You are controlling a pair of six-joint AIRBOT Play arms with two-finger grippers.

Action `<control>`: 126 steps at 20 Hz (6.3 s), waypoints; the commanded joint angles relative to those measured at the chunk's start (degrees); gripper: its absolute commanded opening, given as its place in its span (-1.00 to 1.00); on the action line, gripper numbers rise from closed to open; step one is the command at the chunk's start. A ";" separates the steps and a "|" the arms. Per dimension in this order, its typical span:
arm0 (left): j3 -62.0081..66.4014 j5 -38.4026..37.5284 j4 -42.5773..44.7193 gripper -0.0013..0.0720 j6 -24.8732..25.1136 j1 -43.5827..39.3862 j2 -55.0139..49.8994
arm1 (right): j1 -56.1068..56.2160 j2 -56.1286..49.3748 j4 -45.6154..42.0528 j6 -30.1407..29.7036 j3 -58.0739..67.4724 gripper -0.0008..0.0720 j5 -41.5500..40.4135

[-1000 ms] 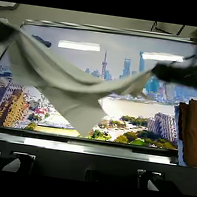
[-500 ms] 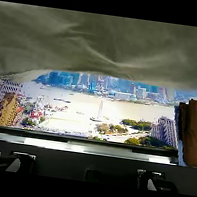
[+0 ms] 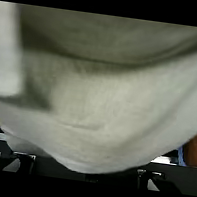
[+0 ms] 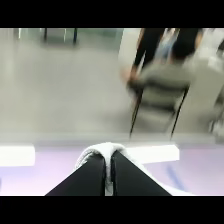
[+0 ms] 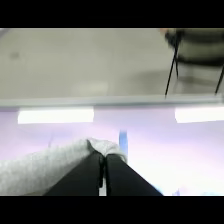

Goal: Fold the clothes and pants, and hang the long-sleeved shirts on hangers.

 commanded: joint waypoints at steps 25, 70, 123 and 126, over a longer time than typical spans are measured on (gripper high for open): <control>-54.47 -22.77 4.81 0.44 9.51 23.32 -23.76 | -21.24 -24.48 10.78 -2.27 -39.41 0.69 20.24; 4.61 -15.06 -25.18 -0.89 13.03 16.22 -7.78 | -6.29 2.49 8.61 -5.77 -2.71 -0.87 -5.51; -10.14 10.67 -18.91 -0.89 13.79 -2.82 -49.29 | -4.79 -43.06 1.01 16.79 -12.52 -0.87 -24.65; -10.08 3.98 -15.50 -0.89 9.46 -2.51 -49.62 | -4.61 -44.09 1.53 16.17 -12.52 -0.87 -15.13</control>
